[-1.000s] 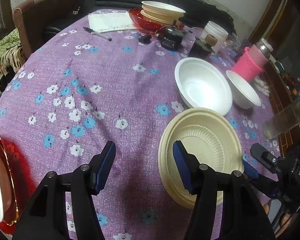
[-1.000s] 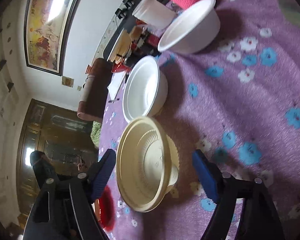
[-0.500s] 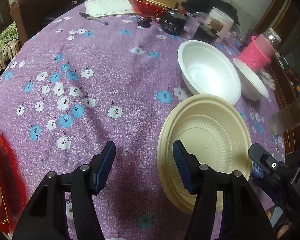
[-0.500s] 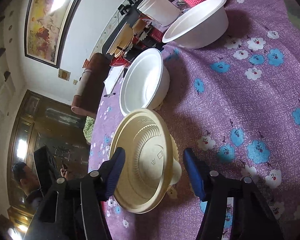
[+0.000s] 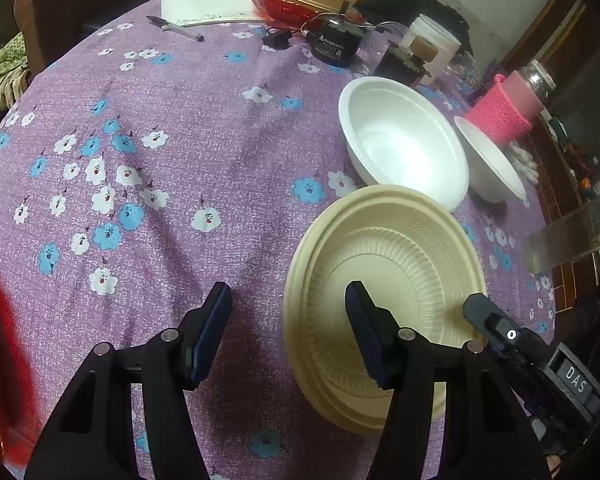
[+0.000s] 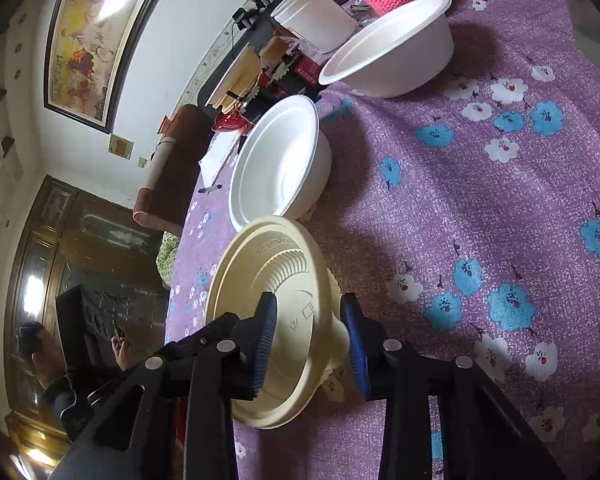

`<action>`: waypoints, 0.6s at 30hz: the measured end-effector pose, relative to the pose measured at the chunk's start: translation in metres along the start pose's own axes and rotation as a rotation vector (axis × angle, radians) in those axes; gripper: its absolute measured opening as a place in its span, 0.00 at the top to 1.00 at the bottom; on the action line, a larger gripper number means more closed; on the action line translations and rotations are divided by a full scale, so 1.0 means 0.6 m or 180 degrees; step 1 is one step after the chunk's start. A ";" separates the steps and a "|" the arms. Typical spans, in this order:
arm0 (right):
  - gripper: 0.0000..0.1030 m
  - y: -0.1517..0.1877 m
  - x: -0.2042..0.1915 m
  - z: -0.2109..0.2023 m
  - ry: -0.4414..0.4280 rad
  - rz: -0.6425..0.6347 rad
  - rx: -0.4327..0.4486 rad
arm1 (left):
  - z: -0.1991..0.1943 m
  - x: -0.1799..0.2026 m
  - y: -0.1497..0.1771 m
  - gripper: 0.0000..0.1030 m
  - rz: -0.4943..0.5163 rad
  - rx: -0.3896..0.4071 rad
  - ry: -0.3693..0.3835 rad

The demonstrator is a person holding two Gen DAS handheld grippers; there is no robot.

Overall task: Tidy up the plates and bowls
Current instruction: 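Grasp the rim of the beige plastic bowl with the left gripper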

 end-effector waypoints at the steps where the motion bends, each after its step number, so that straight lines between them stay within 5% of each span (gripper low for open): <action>1: 0.67 0.001 0.001 0.001 -0.0003 0.0005 -0.0010 | 0.000 0.001 0.001 0.45 0.0004 -0.0002 0.0022; 8: 0.66 0.000 0.011 0.001 0.0010 0.0066 -0.0014 | 0.004 0.012 0.001 0.84 0.0080 -0.0022 0.0101; 14: 0.67 -0.004 0.017 -0.005 0.0076 0.0062 0.0072 | 0.006 0.012 0.000 0.92 0.0123 -0.0022 0.0074; 18: 0.84 -0.004 0.016 -0.005 0.0153 0.0004 0.0075 | 0.006 0.011 -0.001 0.92 0.0135 -0.0023 0.0063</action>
Point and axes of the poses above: each gripper's, at about its wrist camera, not at the fingertips, and z roughly the way its jaws point, x to its right, y to its underside, the point moved 10 cm from there along z, roughly the way its jaws point, and after that the axes turned 12 degrees about -x, right-handed, at the moved point
